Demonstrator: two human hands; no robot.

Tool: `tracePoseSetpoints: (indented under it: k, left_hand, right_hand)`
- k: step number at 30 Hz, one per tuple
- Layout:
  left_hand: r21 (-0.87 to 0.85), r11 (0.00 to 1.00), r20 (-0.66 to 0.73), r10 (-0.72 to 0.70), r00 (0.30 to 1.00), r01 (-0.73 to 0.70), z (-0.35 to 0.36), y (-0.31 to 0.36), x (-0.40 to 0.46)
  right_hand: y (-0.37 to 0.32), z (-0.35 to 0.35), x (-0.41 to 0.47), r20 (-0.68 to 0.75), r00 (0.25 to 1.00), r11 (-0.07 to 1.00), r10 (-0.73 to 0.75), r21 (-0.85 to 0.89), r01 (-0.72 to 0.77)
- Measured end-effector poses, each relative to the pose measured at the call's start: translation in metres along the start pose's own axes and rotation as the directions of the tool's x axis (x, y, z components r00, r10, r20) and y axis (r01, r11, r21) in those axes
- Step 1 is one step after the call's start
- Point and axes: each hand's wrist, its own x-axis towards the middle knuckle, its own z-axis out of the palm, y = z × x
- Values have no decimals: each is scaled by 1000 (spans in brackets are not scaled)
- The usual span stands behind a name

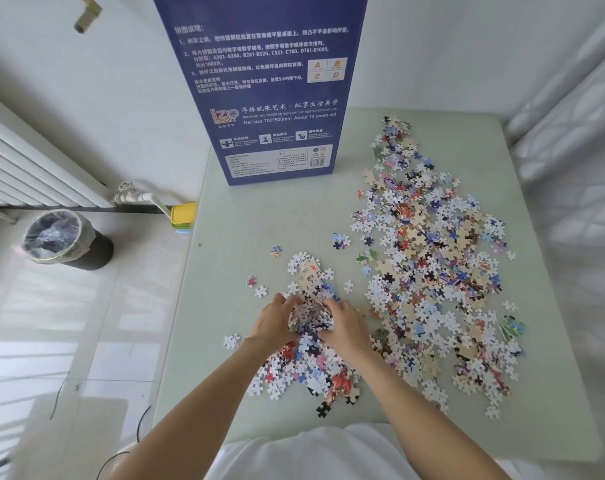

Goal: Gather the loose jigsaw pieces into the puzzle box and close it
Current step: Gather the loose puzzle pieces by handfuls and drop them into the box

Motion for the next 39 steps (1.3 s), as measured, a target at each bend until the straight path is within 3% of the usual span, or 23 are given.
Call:
tracePoseSetpoints:
  k: [10, 18, 32, 39]
  left_hand:
    - [1, 1000, -27, -19, 999, 20, 6, 2, 1]
    - [167, 986, -89, 2, 996, 13, 11, 14, 9]
    - [-224, 975, -169, -40, 985, 1, -30, 9, 9]
    - [-326, 945, -188, -57, 981, -7, -61, 10, -1]
  right_hand:
    - [1, -12, 3, -58, 994, 960, 90, 269, -72]
    - [14, -33, 5, -104, 980, 948, 168, 289, -132]
    - [20, -54, 6, -128, 974, 908, 186, 401, -121]
    - [5, -81, 2, -214, 972, 913, 97, 409, -2]
